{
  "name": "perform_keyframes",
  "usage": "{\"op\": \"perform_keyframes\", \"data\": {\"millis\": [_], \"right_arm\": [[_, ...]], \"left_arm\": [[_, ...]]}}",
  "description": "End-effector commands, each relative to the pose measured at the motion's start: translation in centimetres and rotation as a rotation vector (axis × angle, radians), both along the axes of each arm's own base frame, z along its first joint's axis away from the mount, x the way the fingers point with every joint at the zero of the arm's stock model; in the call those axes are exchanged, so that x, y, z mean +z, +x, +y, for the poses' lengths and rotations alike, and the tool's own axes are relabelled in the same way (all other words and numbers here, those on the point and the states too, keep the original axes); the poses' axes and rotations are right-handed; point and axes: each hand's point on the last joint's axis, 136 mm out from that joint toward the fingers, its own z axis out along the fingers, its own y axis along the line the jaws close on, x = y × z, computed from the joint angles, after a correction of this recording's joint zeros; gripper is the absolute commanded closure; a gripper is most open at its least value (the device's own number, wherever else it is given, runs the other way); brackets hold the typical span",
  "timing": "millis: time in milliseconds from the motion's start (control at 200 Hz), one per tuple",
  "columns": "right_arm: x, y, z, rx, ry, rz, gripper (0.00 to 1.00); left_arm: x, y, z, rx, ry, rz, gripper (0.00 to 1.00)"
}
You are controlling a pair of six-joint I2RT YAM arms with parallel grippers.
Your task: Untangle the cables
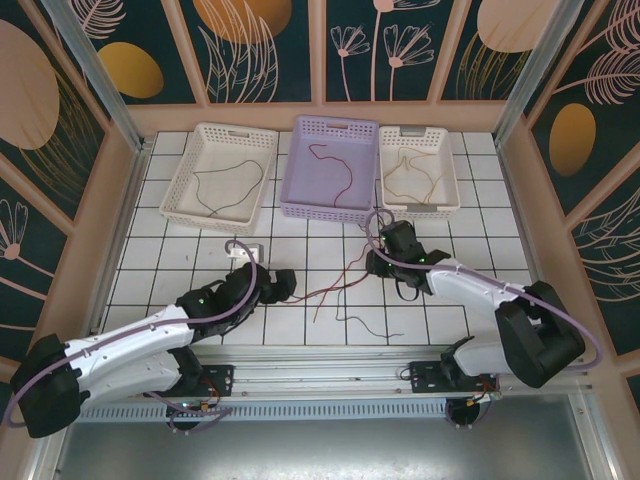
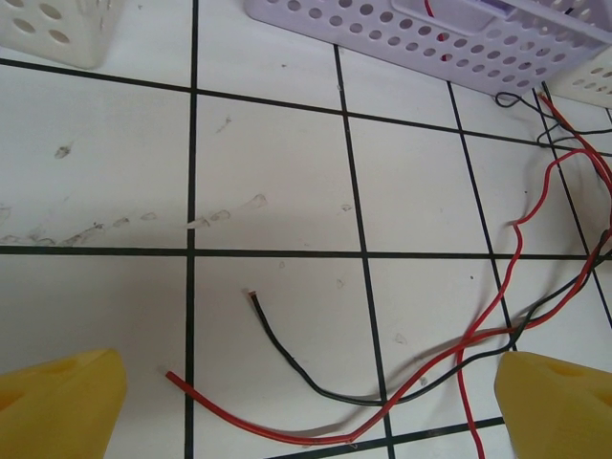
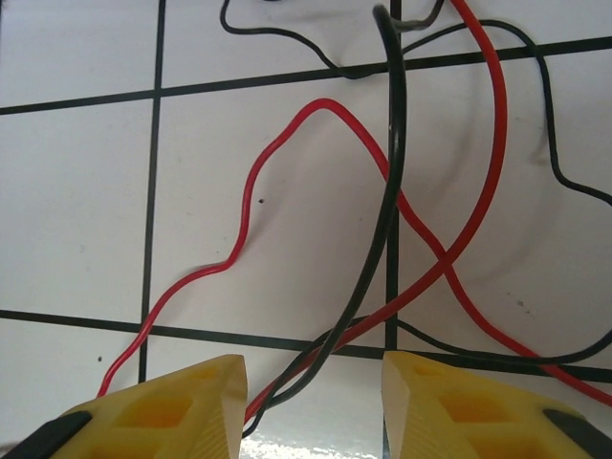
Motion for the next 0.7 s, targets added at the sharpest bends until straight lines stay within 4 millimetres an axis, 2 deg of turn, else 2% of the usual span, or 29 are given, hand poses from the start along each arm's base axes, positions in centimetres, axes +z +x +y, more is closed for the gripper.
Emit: {"op": "perform_keyframes", "data": {"millis": [0,135,230,330,435,586,691], "right_arm": [[-0.2,0.9,0.0,-0.003,-0.010,-0.032,0.59],[-0.4,1.5,0.3,0.003,-0.009,-0.042,0.67],[0.1,1.7,1.3,0.034,0.029,-0.058,0.79],[1.9,1.6,3.2,0.096,0.123,-0.100,0.81],[3.9,1.6,4.8,0.152,0.213,-0.147,0.89],[5.5,1.3,6.6,0.217,0.300,-0.164,1.00],[7.4,0.4,8.2,0.290,0.393,-0.186,1.00]], "left_arm": [[-0.3,0.1,-0.8,-0.009,-0.026,0.011,0.02],[-0.8,0.2,-1.5,-0.025,-0.026,0.028,0.01],[-0.8,0.2,-1.8,-0.031,-0.033,0.032,0.02],[-0.7,0.2,-2.2,-0.038,-0.054,0.033,0.02],[-0.6,0.1,-2.8,-0.050,-0.087,0.037,0.02],[-0.6,0.1,-3.4,-0.059,-0.116,0.046,0.02],[-0.2,-0.1,-3.9,-0.073,-0.154,0.042,0.02]]}}
